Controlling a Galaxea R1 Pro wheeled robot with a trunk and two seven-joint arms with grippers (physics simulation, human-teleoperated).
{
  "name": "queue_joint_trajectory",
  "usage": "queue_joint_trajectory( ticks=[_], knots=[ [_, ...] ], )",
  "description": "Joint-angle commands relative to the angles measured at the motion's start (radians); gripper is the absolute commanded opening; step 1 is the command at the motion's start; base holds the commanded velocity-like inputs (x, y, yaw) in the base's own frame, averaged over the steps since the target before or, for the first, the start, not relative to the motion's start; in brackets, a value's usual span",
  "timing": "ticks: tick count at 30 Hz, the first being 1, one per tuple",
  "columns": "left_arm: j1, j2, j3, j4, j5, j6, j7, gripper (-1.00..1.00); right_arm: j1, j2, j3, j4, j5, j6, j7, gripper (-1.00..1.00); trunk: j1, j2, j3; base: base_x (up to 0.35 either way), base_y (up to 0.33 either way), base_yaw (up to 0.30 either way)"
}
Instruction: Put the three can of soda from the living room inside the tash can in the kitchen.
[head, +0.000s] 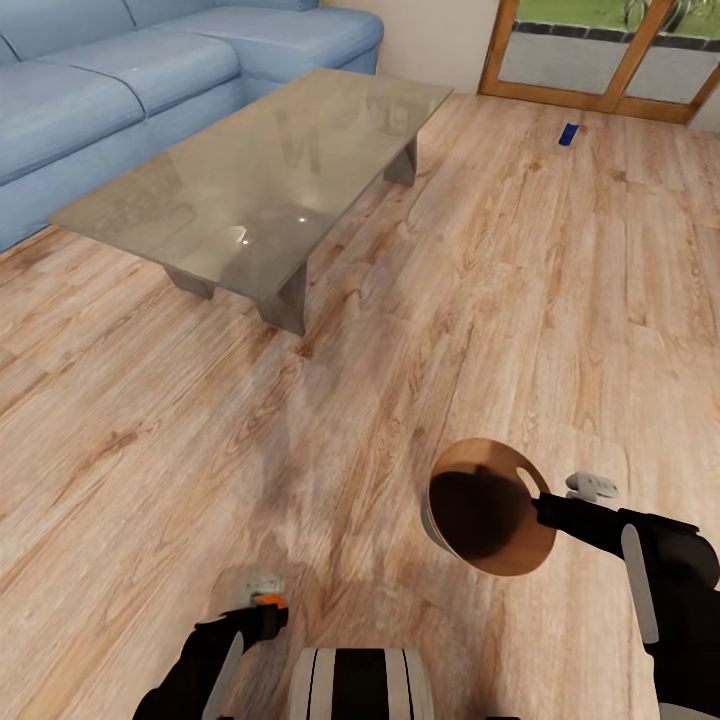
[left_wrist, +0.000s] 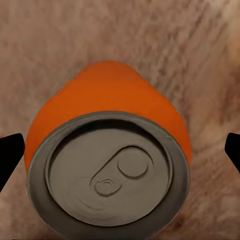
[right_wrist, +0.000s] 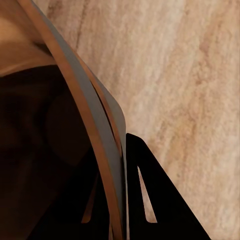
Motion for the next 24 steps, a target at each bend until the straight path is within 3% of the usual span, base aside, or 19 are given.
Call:
queue_joint_trajectory(
  ticks=[1,12,24],
  knots=[
    [0.0,0.0,0.0,0.012,0.0,-0.013,0.001,1.0,0.0,0.0,0.0,0.0,-0.031,0.005,0.004,-1.0,0.0,0.0,0.0,0.0,0.0,0.0],
    [-0.003,0.0,0.0,0.042,-0.003,-0.04,0.003,1.0,0.0,0.001,0.0,0.0,-0.031,0.005,0.004,-1.0,0.0,0.0,0.0,0.0,0.0,0.0],
    [-0.061,0.0,0.0,0.135,-0.001,-0.084,0.003,1.0,0.0,-0.001,0.0,0.0,-0.031,0.005,0.004,-1.0,0.0,0.0,0.0,0.0,0.0,0.0]
  ],
)
